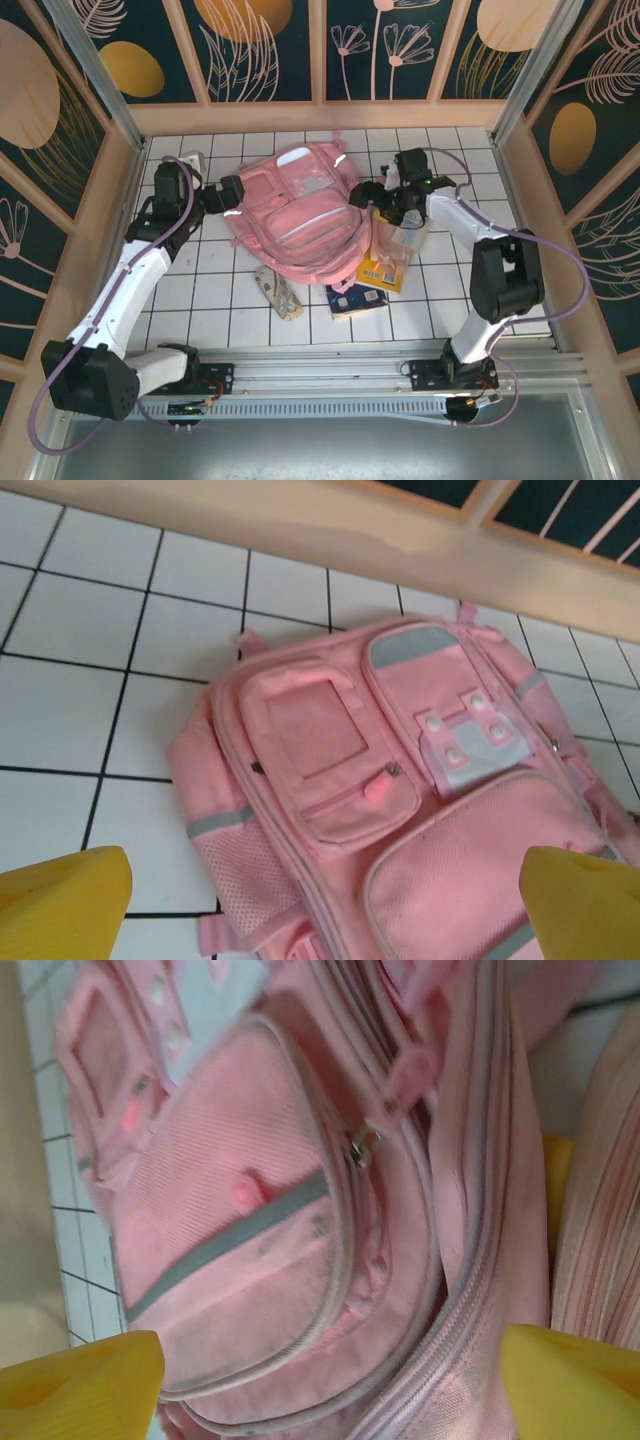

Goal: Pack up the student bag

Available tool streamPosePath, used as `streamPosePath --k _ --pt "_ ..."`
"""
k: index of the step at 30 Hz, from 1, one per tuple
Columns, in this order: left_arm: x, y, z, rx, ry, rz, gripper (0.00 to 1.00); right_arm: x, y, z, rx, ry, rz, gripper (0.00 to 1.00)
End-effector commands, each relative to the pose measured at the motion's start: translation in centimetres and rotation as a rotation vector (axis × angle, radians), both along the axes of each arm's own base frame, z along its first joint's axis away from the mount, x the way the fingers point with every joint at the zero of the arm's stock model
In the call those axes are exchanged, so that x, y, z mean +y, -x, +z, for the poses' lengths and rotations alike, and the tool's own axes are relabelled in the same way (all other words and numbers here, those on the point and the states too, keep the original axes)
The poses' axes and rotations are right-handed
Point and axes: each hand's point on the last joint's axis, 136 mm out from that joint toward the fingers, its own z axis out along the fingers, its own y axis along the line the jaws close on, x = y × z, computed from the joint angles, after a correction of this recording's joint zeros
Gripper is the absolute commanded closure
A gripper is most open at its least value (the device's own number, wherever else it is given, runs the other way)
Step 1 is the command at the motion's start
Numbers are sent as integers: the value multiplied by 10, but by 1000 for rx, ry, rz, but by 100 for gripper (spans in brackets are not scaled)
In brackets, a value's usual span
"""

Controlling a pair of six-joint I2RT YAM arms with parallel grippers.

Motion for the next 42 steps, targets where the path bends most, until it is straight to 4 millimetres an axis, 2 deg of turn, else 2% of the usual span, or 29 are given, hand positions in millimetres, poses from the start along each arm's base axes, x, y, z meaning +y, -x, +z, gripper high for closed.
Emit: streamPosePath --k 1,7,12,16,19,22,24,25,28,29,33,36,39,42 --pt "-17 6 -10 59 -28 -82 1 -3 7 -5 78 30 -64 15" --pt "-53 6 -23 63 -73 -217 1 -7 -15 -15 75 126 -86 24" --pt "-92 13 -33 92 -135 -312 1 -11 -36 -18 66 189 -82 29" --pt "-96 15 -36 88 -115 -297 1 -18 -53 -30 60 218 -67 39" --pt "-101 15 -32 92 -139 -300 1 -16 -49 -47 114 228 -27 43" --pt "-113 16 -36 104 -179 -346 1 -12 -39 -54 138 209 -13 44" --pt "-120 17 -37 111 -213 -370 1 -13 -33 -58 154 200 -12 50" --pt "-124 17 -39 110 -228 -382 1 -11 -31 -59 153 190 -9 55" --pt "-134 16 -43 106 -220 -407 1 -5 -33 -54 136 144 -2 85" --pt "-138 16 -43 100 -215 -417 1 -1 -34 -49 126 120 0 90" --pt "-154 17 -53 87 -230 -473 1 5 -28 -35 86 64 0 90" --pt "-181 22 -70 80 -303 -573 1 9 -21 -33 77 31 24 90" --pt "-205 25 -96 93 -419 -660 1 12 -18 -32 79 8 37 90" --pt "-217 25 -123 105 -526 -716 1 14 -19 -29 78 -3 40 90"
